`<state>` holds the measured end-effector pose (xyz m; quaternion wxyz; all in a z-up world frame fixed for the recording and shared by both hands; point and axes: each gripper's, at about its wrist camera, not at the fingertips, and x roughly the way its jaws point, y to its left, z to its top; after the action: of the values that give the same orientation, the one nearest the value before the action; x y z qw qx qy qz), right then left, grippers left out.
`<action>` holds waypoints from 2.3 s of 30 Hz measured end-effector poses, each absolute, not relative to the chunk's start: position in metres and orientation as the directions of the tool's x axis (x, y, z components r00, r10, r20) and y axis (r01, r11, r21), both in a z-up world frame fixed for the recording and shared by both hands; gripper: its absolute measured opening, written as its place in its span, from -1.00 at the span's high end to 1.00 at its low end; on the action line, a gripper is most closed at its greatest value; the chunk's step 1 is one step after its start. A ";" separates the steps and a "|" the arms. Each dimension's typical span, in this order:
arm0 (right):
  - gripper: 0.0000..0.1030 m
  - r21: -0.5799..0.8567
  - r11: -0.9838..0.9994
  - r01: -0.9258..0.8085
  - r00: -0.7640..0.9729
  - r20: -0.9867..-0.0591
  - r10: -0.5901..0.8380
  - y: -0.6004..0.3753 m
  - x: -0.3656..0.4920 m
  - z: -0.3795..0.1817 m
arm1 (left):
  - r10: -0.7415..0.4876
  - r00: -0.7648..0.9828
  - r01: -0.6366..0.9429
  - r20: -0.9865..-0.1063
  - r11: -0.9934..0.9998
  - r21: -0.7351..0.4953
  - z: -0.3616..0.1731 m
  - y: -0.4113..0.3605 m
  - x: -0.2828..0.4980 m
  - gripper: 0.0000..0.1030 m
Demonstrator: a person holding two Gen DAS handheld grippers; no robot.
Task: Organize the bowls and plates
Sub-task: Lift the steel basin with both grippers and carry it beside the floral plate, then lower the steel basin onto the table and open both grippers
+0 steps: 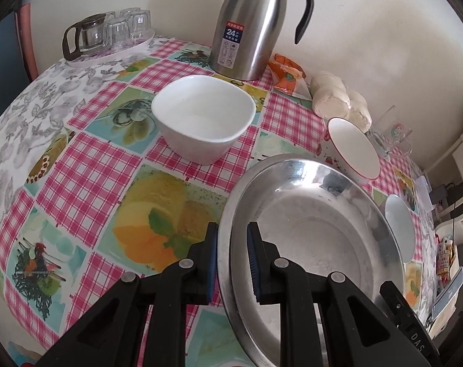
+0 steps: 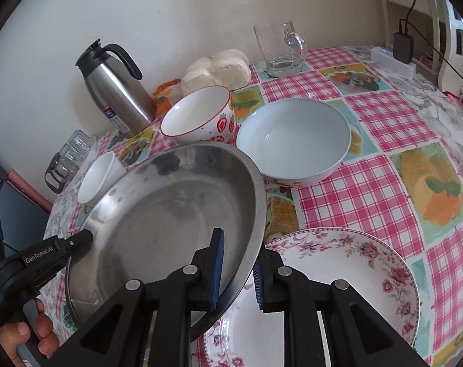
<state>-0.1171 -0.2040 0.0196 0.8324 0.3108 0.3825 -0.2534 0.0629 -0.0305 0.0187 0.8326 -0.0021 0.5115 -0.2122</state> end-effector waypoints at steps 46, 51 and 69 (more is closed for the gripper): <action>0.39 0.227 0.702 0.675 0.502 -0.838 -0.212 -0.191 -0.090 0.005 | -0.312 0.322 0.302 -0.894 0.929 -0.216 -0.006 -0.022 0.081 0.63; 0.39 0.231 0.700 0.675 0.510 -0.832 -0.217 -0.192 -0.090 0.006 | -0.317 0.323 0.304 -0.892 0.927 -0.219 -0.006 -0.025 0.084 0.62; -0.18 0.192 0.700 0.688 0.490 -0.835 -0.253 -0.189 -0.095 0.015 | -0.307 0.314 0.317 -0.898 0.926 -0.206 0.017 -0.015 0.082 0.01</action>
<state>-0.0947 -0.1886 0.0152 0.8225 0.2615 0.4164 -0.2859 0.0823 -0.0150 0.0170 0.8104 0.0043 0.5533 -0.1926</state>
